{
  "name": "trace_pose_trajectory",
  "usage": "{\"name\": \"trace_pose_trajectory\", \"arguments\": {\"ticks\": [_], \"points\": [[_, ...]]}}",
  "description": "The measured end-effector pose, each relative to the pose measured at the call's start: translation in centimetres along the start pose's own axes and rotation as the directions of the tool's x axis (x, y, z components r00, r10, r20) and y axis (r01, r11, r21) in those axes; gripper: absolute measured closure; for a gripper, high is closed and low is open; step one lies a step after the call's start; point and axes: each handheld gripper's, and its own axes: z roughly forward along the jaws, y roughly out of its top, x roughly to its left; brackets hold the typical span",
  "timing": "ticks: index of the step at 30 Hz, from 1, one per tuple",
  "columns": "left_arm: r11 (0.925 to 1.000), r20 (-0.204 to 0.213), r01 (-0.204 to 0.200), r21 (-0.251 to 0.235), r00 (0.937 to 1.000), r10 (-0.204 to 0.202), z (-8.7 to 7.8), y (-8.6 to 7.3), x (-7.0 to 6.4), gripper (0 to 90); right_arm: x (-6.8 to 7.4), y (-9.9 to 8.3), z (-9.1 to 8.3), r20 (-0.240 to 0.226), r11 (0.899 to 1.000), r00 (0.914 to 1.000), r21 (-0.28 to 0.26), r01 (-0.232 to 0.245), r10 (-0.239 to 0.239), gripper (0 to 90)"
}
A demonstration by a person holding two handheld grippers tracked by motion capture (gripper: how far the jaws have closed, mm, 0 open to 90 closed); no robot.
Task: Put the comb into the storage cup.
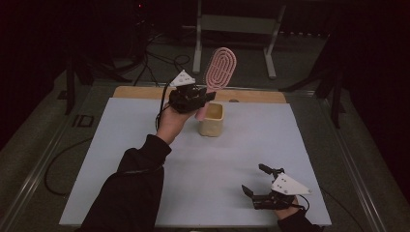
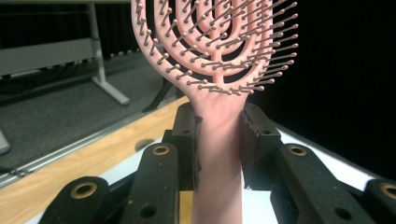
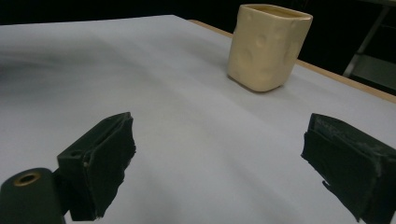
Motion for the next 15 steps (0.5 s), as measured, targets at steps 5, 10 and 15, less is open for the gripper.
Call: {"name": "trace_pose_trajectory", "arguments": {"ticks": [5,10,15], "points": [[0.9992,0.024,0.02,-0.034,0.9995,-0.019,0.9,0.4,0.0,70.6,0.0,0.0,0.0,-0.001,1.0,1.0,0.0,0.0,0.0,8.5],[0.9988,0.034,0.017,-0.047,0.9993,-0.016,1.7,0.4,0.1,70.6,0.0,0.0,0.0,-0.003,1.0,1.0,-0.001,-0.003,0.003,8.5],[0.9978,0.039,0.019,-0.064,0.9991,-0.017,2.3,0.2,0.3,70.6,0.0,0.0,0.0,-0.004,1.0,1.0,-0.002,-0.002,0.002,8.5]]}}
